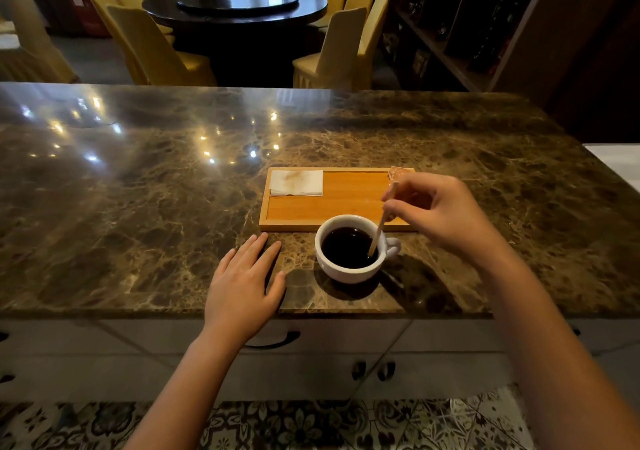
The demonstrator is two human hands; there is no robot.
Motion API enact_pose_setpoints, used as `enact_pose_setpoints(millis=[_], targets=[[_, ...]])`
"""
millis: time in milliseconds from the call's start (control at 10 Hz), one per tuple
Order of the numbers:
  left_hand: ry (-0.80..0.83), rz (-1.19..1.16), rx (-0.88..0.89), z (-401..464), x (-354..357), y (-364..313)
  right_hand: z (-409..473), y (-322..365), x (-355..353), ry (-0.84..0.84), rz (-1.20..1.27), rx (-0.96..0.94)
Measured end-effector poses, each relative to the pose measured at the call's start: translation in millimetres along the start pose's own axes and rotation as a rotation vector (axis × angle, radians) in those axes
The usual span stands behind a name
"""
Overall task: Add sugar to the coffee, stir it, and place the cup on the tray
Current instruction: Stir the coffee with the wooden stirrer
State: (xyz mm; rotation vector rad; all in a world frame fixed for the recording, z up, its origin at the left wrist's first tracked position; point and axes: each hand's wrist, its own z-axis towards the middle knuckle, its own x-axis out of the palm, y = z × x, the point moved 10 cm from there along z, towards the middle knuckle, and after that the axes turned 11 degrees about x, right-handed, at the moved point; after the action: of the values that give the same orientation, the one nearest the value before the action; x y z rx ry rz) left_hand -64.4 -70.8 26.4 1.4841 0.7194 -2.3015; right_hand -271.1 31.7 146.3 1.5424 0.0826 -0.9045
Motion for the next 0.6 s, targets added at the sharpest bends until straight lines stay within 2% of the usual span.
enact_pose_setpoints(millis=[300,400,500,600], targets=[[-0.005,0.003,0.001,0.2,-0.3,-0.2,-26.8,-25.1,14.4,-0.015,0.230,0.036],[-0.002,0.006,-0.001,-0.1,0.0,-0.2,-31.7,-26.0,16.2,-0.160,0.301,-0.016],[-0.001,0.003,-0.001,-0.1,0.2,-0.2,-35.8,-24.5,8.5,-0.252,0.230,-0.057],[-0.002,0.003,-0.002,-0.4,0.3,0.1,-37.7,-19.4,6.2,-0.253,0.099,-0.089]])
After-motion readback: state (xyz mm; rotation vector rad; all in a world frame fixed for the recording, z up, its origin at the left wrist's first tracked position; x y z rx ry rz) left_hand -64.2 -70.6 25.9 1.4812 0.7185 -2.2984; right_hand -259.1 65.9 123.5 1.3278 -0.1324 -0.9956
